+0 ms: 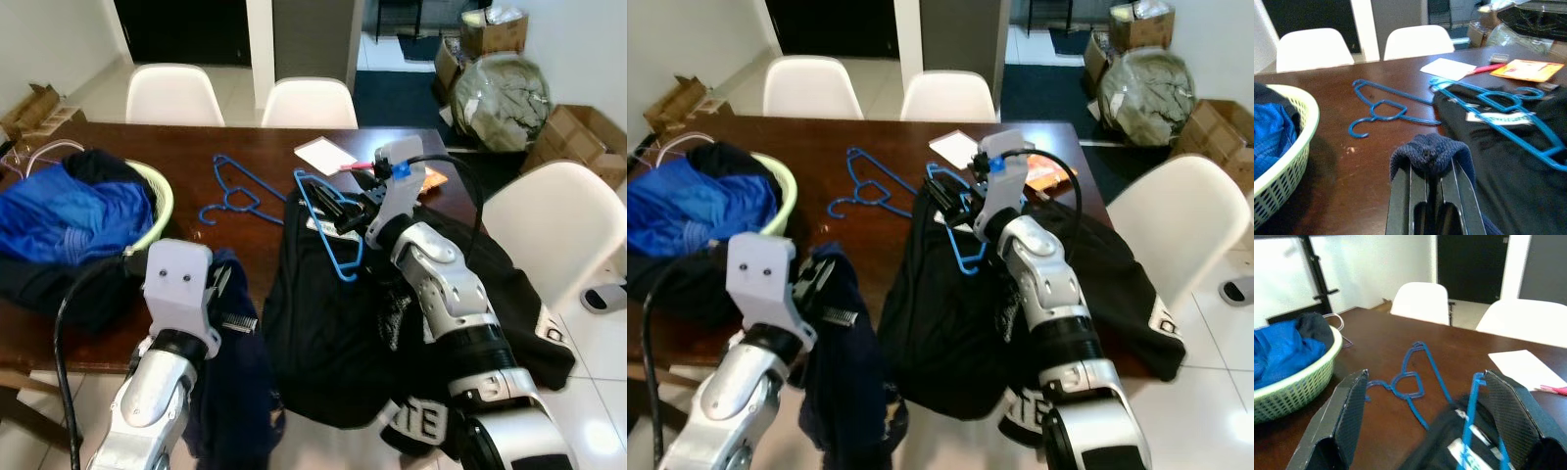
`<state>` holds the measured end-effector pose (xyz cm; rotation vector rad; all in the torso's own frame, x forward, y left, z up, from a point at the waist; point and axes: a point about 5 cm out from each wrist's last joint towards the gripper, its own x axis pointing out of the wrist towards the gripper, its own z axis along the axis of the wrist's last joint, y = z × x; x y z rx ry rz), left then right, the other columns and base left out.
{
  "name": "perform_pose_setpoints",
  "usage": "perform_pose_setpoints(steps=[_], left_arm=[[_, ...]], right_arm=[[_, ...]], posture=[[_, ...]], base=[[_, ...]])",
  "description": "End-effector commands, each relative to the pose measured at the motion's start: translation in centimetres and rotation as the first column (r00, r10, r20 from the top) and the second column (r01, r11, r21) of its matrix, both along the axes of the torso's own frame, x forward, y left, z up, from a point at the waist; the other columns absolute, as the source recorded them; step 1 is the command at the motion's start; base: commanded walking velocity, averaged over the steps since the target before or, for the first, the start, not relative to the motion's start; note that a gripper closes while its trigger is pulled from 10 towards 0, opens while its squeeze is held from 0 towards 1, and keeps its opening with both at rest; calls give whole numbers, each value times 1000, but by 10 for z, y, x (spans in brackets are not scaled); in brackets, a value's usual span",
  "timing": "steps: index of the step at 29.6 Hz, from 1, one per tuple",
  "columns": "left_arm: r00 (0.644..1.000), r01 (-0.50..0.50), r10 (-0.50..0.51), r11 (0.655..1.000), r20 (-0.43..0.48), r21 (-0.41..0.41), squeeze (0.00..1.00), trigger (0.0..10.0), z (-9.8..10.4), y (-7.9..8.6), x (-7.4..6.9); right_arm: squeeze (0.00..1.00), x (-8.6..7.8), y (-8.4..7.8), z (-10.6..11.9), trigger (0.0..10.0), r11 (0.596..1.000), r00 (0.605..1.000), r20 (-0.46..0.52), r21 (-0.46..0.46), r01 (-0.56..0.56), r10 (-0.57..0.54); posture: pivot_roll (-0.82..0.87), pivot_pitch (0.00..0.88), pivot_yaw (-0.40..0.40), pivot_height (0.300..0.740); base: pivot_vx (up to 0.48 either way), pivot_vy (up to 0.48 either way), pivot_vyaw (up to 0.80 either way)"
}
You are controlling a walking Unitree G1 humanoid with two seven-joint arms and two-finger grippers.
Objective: Hang hanger
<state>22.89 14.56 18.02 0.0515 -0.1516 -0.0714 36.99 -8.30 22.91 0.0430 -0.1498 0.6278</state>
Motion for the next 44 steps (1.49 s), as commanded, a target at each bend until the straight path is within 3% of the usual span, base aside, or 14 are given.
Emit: perform_pose_setpoints(steps=[1,4,6,10,12,13,14,22,25,28,31,33,38,44], left_arm=[[999,-25,24,1000,-25,-12,0,10000,-6,2,-2],[999,-36,36,999,-38,-17,0,10000,-9,4,-2],[995,-73,70,997,-66,-31,0,10000,-14,7,-2],[994,-81,80,997,-77,-18,0,10000,-16,5,-5],[993,-84,83,996,-82,-10,0,10000,-18,3,-8],[993,-84,83,996,-82,-10,0,10000,-18,3,-8],[993,-81,80,997,-87,-8,0,10000,-19,-2,-12],[994,-68,67,998,-91,-12,0,10000,-22,-8,-16],[994,-67,66,998,-90,-16,0,10000,-22,-8,-15],[995,-60,58,998,-81,-25,0,10000,-20,-11,-15],[996,-57,55,998,-73,-28,0,10000,-19,-13,-15],[996,-57,55,998,-70,-28,0,10000,-18,-14,-16],[997,-53,51,998,-61,-37,0,10000,-17,-17,-19],[997,-51,48,998,-60,-47,0,10000,-15,-20,-24]], right_arm=[[0,5,-1,-14,10000,999,996,-77,-41,34,-37],[0,10,0,-22,10000,994,989,-120,-80,78,-87],[0,22,-2,-35,10000,976,951,-227,-106,190,-209],[0,27,-6,-41,10000,965,912,-323,-155,213,-254],[0,29,-16,-47,10000,954,865,-411,-208,218,-287],[0,29,-16,-47,10000,954,865,-411,-208,218,-287],[0,28,-26,-52,10000,949,823,-479,-223,223,-306],[0,22,-32,-59,10000,966,763,-593,-190,176,-255],[0,24,-31,-60,10000,968,756,-605,-161,192,-250],[0,31,-24,-56,10000,965,772,-609,38,259,-183],[0,32,-20,-57,10000,955,769,-621,107,276,-152],[0,31,-17,-58,10000,953,763,-631,122,277,-141],[0,30,-5,-64,10000,962,762,-624,54,267,-176],[0,34,0,-60,10000,961,792,-561,-26,275,-242]], posture=[[97,57,-16,740],[99,58,-18,740],[104,60,-21,740],[111,72,-34,740],[114,78,-41,740],[114,78,-41,740],[114,83,-45,740],[106,90,-47,740],[99,95,-48,740],[98,108,-57,740],[104,117,-65,740],[104,117,-65,740],[112,138,-78,740],[122,165,-88,740]], base=[[341,0,0],[338,0,0],[0,0,0],[0,0,0],[0,0,0],[0,0,0],[0,0,0],[0,0,0],[0,0,0],[0,0,0],[0,0,0],[0,0,0],[0,0,0],[0,0,0]])
